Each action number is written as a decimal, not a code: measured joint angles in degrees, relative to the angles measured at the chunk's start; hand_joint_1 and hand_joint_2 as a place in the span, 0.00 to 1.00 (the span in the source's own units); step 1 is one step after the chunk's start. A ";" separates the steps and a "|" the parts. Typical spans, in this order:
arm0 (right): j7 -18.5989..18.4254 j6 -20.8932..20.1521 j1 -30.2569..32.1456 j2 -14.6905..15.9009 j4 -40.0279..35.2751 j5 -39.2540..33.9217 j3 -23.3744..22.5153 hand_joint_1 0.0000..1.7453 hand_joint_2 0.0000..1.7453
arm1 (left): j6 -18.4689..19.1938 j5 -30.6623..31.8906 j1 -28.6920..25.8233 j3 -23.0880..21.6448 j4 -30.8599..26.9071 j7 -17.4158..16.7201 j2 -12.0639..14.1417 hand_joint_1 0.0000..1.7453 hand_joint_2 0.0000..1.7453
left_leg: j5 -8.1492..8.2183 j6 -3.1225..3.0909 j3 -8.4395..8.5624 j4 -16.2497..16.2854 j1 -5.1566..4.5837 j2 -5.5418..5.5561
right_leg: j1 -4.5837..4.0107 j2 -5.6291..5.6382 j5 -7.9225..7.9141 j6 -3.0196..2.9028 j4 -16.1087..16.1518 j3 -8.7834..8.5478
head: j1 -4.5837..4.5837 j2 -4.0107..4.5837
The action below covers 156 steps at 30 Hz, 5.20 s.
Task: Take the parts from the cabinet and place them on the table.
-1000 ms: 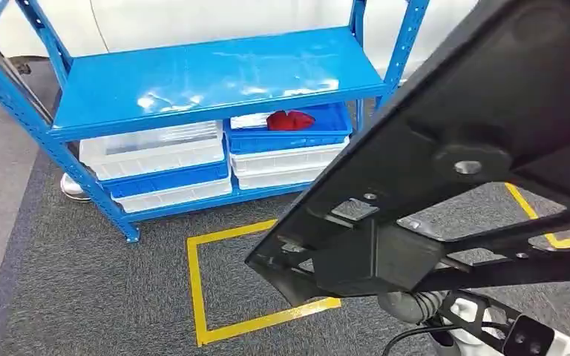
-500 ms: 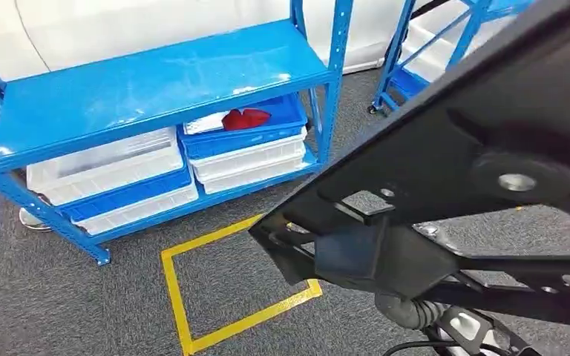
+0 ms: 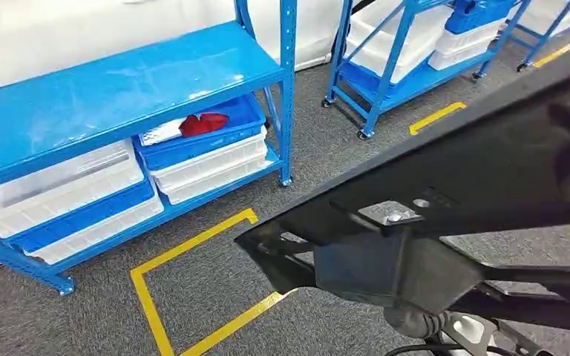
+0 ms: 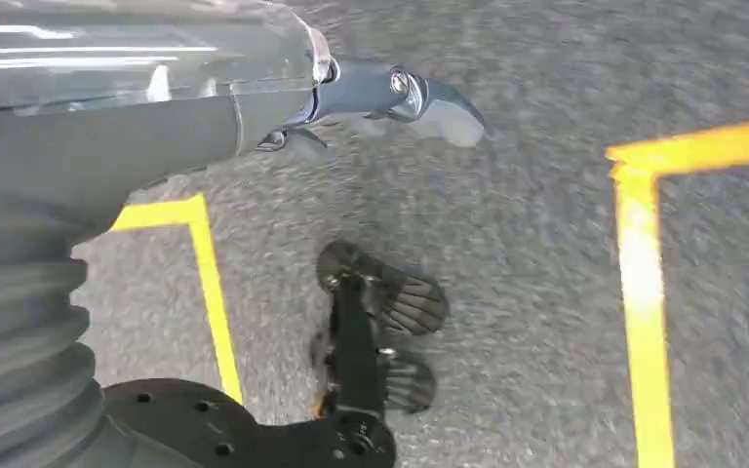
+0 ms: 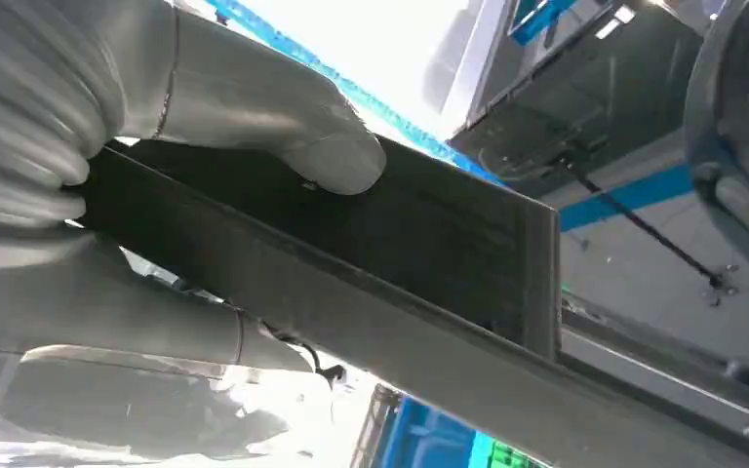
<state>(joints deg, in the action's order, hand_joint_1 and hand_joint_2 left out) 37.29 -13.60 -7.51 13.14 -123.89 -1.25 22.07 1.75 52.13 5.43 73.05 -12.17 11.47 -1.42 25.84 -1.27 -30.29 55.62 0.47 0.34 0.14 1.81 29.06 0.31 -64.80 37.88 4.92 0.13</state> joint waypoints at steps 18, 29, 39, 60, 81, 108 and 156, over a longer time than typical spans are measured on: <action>0.00 -9.86 -0.13 0.28 5.64 -1.77 -2.86 1.00 1.00 | 1.05 1.20 0.24 -0.72 0.00 1.14 0.72 0.00 1.00 | 10.33 3.41 -8.13 19.58 -0.02 -0.87 | 0.40 -0.42 -3.56 -2.40 6.69 -4.26 | 0.00 0.02; 0.00 -8.46 -1.23 0.28 11.32 1.07 -1.55 1.00 1.00 | 1.81 1.27 0.62 -0.11 0.00 1.33 -0.68 0.00 1.00 | -0.10 0.66 -0.81 0.56 0.45 1.76 | 0.38 3.82 -3.96 -0.09 6.02 -2.73 | -0.02 0.02; 0.00 -8.54 -3.09 0.00 12.18 -1.39 -0.85 1.00 1.00 | 1.84 4.57 0.54 -1.40 0.02 -1.83 -1.40 0.00 1.00 | 0.77 1.13 -0.93 1.50 -0.60 -4.98 | -0.37 -6.92 -2.65 -0.11 6.44 -4.50 | -0.02 0.02; 0.00 -13.77 0.82 0.55 6.05 -2.69 -1.62 1.00 1.00 | 2.53 5.97 0.23 -2.97 0.07 -2.53 -3.17 0.00 1.00 | 0.05 0.13 0.02 0.00 0.12 0.86 | 0.02 1.48 -2.74 -0.42 4.53 -1.99 | -0.02 0.02; 0.00 -16.50 -2.49 0.50 12.11 -5.16 -1.73 1.00 1.00 | 2.32 4.26 0.29 -2.67 0.07 -0.13 -3.37 0.00 1.00 | 8.06 3.34 -7.58 17.73 0.18 -0.82 | 0.65 1.09 -3.64 -2.07 6.53 -3.70 | 0.00 0.02; 0.00 -10.07 -17.53 0.74 32.65 -3.61 3.08 1.00 1.00 | 2.10 3.24 3.22 -1.31 0.07 1.20 -1.55 0.00 1.00 | 8.59 3.39 -5.74 13.39 -0.01 -1.12 | 0.40 -3.00 -3.91 -2.24 6.76 -3.01 | 0.00 0.00; 0.00 -9.37 -18.84 -0.02 33.27 -3.91 -3.08 1.00 1.00 | 0.37 2.01 2.55 -0.17 0.02 -0.17 0.72 0.00 1.00 | 0.39 -0.15 -1.76 1.38 0.25 -1.21 | 0.94 -1.63 3.21 1.42 -11.25 6.50 | -0.04 0.02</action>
<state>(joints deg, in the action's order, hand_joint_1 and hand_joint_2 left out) 37.29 -22.97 -26.35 13.11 -90.62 -5.16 18.99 2.12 54.14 7.98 72.87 -12.15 11.30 -0.70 26.24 -1.42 -32.06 56.99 0.72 -0.87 1.08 0.17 32.28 1.73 -76.04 44.39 4.87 0.15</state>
